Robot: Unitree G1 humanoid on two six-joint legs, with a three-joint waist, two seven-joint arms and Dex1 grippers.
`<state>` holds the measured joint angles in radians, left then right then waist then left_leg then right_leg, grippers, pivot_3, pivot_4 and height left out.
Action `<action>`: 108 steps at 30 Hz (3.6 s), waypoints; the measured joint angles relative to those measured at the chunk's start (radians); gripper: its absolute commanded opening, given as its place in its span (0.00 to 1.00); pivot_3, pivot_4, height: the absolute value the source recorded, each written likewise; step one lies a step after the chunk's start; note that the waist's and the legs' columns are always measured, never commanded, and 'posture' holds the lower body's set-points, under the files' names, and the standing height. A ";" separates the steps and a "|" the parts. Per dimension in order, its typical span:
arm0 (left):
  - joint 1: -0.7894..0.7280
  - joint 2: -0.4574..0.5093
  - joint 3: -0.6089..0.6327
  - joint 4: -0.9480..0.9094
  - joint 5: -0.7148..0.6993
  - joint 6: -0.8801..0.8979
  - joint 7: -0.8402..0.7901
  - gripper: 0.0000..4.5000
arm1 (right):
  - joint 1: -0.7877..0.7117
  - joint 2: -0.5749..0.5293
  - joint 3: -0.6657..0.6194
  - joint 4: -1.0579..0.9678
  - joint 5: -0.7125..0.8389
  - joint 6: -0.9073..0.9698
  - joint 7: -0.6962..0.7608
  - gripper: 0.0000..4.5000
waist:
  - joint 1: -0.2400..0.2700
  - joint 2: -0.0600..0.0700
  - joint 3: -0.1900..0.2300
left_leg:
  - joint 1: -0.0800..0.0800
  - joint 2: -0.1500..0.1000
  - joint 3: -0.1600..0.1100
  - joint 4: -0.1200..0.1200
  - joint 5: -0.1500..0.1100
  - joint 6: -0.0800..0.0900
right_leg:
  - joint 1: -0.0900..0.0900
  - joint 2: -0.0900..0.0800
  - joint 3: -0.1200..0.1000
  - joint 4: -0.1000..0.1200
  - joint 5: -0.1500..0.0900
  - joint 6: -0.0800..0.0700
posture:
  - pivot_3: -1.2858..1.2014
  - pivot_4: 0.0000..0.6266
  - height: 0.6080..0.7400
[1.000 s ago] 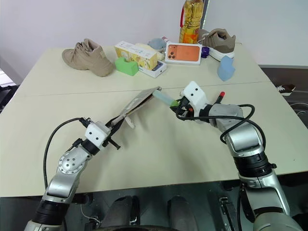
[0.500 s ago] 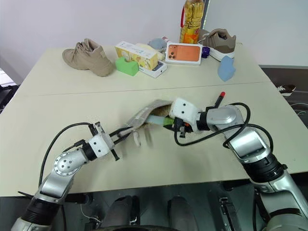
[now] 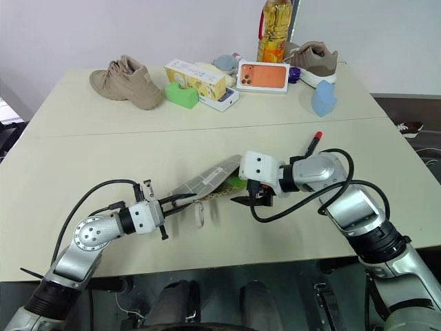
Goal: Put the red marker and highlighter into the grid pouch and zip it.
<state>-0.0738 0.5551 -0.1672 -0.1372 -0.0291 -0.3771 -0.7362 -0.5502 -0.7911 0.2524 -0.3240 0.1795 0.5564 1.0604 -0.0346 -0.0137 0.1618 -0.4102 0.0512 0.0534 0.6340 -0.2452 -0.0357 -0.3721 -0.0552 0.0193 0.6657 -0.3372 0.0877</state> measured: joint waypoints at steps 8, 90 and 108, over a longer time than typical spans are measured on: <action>-0.004 -0.125 0.021 0.066 0.068 0.065 0.177 0.00 | 0.059 0.013 -0.269 0.119 0.127 0.082 -0.083 0.99 | 0.020 0.000 0.000 | 0.001 0.000 -0.001 0.003 0.000 0.000 | 0.003 0.002 0.000 0.001 0.001 0.001 | 0.52 0.24 1.00; -0.105 -0.145 -0.039 0.080 0.038 0.132 0.063 0.00 | -0.078 0.003 0.130 0.165 -0.409 -0.538 -0.028 0.09 | 0.021 0.002 0.002 | -0.002 0.001 0.001 0.012 -0.001 0.002 | 0.002 0.006 0.003 0.002 0.002 0.003 | 0.52 0.24 1.00; -0.109 -0.195 -0.030 0.065 0.029 0.172 0.124 0.00 | -0.051 0.050 -0.110 0.130 -0.189 -0.318 -0.011 0.85 | 0.025 0.002 0.002 | -0.002 0.002 -0.001 0.012 -0.001 0.002 | 0.004 0.005 0.003 0.002 0.002 0.003 | 0.52 0.24 1.00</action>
<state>-0.1832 0.3598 -0.1976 -0.0724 0.0002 -0.2050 -0.6119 -0.6008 -0.7409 0.1422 -0.1943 -0.0091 0.2388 1.0495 -0.0099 -0.0117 0.1633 -0.4119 0.0534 0.0523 0.6463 -0.2463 -0.0339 -0.3683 -0.0500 0.0220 0.6682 -0.3347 0.0911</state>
